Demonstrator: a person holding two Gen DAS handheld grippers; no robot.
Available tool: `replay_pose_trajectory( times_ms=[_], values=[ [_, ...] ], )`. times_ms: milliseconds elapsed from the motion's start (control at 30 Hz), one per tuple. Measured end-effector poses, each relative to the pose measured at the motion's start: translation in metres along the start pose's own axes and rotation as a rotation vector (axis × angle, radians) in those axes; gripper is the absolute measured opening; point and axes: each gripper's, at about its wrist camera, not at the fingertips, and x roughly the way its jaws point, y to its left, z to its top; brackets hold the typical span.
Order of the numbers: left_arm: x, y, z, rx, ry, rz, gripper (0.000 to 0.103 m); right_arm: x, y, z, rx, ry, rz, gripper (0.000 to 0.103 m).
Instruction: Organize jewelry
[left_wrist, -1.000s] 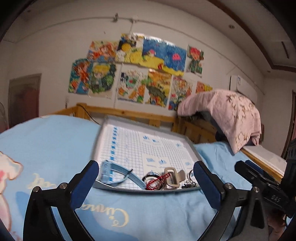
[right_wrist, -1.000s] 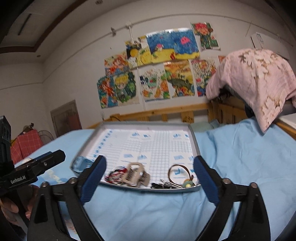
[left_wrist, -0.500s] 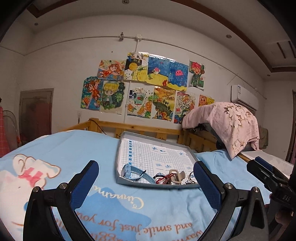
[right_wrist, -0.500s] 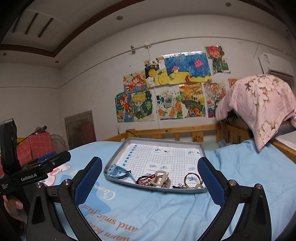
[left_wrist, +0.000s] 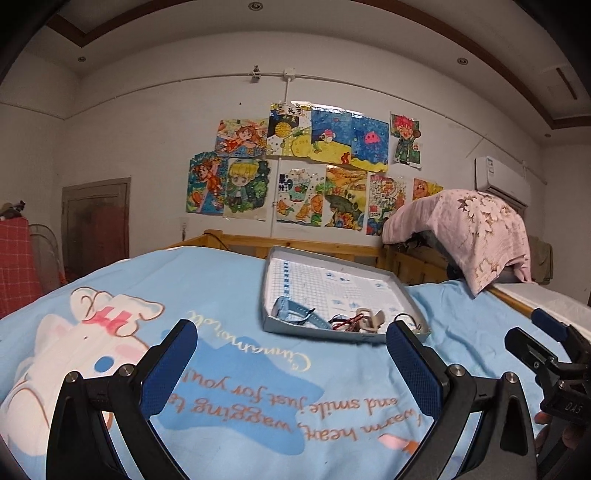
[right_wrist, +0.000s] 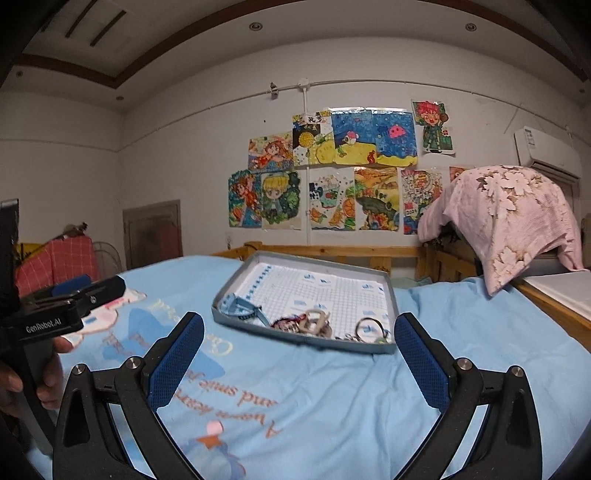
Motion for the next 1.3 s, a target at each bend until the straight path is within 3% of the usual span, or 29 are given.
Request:
replay_pose_trajectory(
  times_ms=[367, 1300],
  values=[
    [0.008, -0.005, -0.022, 0.039, 0.034, 0.01, 0.103, -0.001, -0.012, -0.014, 0.061, 0.036, -0.06, 0.102],
    [0.003, -0.006, -0.025, 0.043, 0.02, 0.015, 0.103, 0.002, -0.007, -0.021, 0.054, 0.056, -0.064, 0.102]
  ],
)
